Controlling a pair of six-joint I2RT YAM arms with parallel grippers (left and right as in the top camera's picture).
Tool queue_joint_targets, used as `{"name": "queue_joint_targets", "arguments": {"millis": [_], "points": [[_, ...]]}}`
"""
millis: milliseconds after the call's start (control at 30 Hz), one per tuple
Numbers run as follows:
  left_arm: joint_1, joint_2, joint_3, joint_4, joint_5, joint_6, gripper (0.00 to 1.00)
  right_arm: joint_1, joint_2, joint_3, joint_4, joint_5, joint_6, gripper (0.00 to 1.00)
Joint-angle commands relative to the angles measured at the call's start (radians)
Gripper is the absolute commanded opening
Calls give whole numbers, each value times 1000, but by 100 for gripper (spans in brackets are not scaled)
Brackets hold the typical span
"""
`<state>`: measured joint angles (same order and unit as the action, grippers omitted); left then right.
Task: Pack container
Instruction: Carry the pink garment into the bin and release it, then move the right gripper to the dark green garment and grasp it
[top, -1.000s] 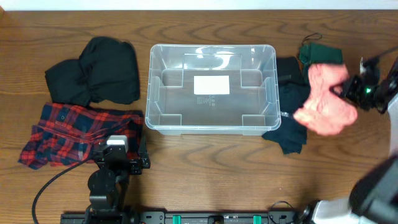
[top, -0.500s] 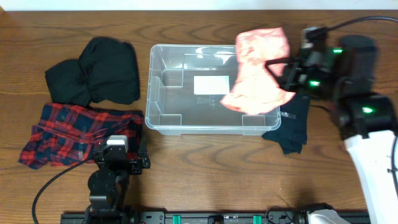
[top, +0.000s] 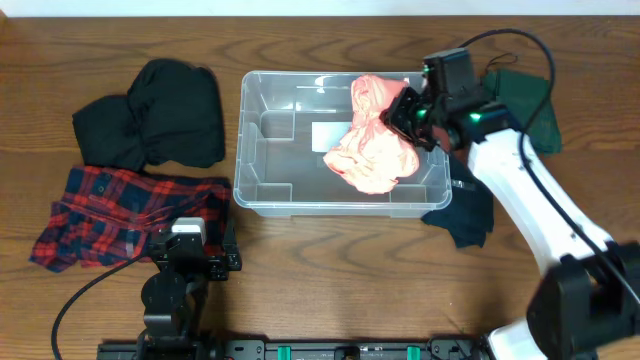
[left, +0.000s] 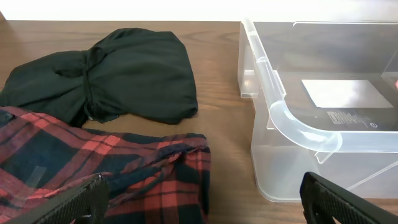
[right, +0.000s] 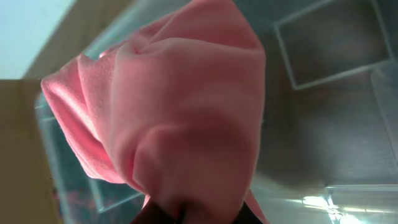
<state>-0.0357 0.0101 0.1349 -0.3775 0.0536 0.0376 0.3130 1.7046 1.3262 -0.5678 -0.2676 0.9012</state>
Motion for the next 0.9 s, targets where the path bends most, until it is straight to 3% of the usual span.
{"name": "queue_joint_targets", "arguments": {"millis": [0, 33, 167, 200, 267, 367, 433, 533, 600, 867], "points": [[-2, -6, -21, -3, 10, 3, 98, 12, 21, 1, 2, 21, 41, 1], [-2, -6, -21, -3, 10, 3, 98, 12, 31, 1, -2, 22, 42, 2], [-2, -6, -21, -3, 10, 3, 98, 6, 28, 1, -39, 84, 13, 25], [-2, -6, -21, -3, 10, 3, 98, 0, 17, 1, -44, 111, -21, 32], [-2, -6, -21, -3, 10, 3, 98, -14, -14, 2, -48, 149, -102, 58], [-2, -6, -21, -3, 10, 3, 98, -41, -75, 2, -55, 153, -236, 78], [-2, -6, -21, -3, 10, 3, 98, -79, -133, 2, -79, 166, -272, 79], [-2, -6, -21, -3, 10, 3, 98, -163, -206, 2, -111, 166, -290, 66], [-2, -6, -21, -3, 10, 3, 98, -238, -238, 2, -141, 165, -291, 65], [-2, -6, -21, -3, 10, 3, 98, -544, -169, 1, -178, 154, -444, 79]]}}
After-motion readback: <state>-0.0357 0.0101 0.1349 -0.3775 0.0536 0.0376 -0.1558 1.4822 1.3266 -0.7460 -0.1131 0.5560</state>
